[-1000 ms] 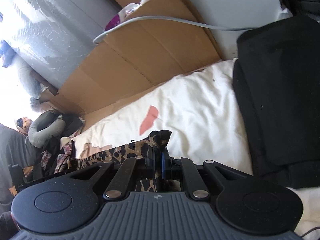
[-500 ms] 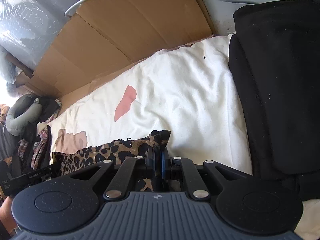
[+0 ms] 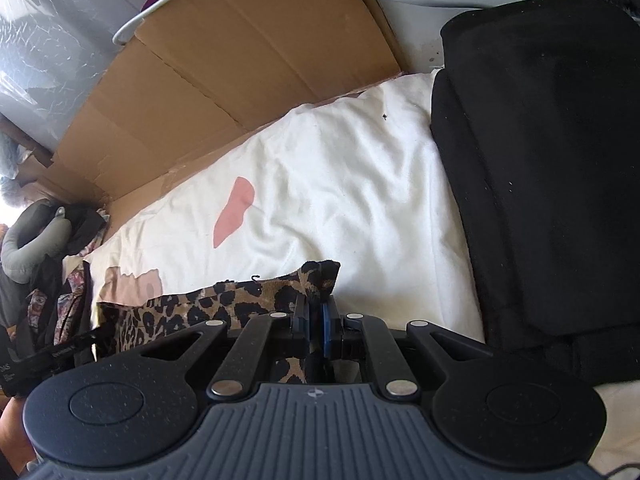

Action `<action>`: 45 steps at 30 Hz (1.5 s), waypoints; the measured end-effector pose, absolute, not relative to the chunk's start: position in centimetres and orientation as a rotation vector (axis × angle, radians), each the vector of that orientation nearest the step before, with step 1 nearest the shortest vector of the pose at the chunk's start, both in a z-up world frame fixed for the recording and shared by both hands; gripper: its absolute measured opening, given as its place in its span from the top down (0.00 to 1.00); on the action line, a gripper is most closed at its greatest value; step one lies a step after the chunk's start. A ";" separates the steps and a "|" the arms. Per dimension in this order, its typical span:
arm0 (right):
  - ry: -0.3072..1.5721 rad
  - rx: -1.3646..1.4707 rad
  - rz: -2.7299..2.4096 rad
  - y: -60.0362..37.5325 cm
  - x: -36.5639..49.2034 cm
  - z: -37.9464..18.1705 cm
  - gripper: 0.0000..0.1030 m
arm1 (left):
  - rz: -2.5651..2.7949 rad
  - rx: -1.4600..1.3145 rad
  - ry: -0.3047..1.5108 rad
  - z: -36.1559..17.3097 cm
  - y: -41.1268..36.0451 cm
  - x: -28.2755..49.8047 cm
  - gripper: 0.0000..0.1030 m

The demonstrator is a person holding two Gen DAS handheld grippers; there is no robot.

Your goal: Fold clothes

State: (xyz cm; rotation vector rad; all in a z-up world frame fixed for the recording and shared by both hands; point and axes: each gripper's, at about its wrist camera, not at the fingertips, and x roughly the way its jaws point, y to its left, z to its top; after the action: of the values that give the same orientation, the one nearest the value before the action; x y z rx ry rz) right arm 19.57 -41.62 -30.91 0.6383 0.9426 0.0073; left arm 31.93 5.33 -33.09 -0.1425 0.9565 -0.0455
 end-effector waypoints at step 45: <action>0.986 0.492 0.286 -34.1 7.5 -29.7 0.81 | -0.453 -0.044 1.118 -31.8 -9.9 17.2 0.73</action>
State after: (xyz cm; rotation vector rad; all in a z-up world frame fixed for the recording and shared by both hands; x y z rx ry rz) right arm 7.51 -34.07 -29.69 0.4920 0.9858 0.2860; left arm 17.17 -9.94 -31.82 -0.0441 1.1181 -0.4533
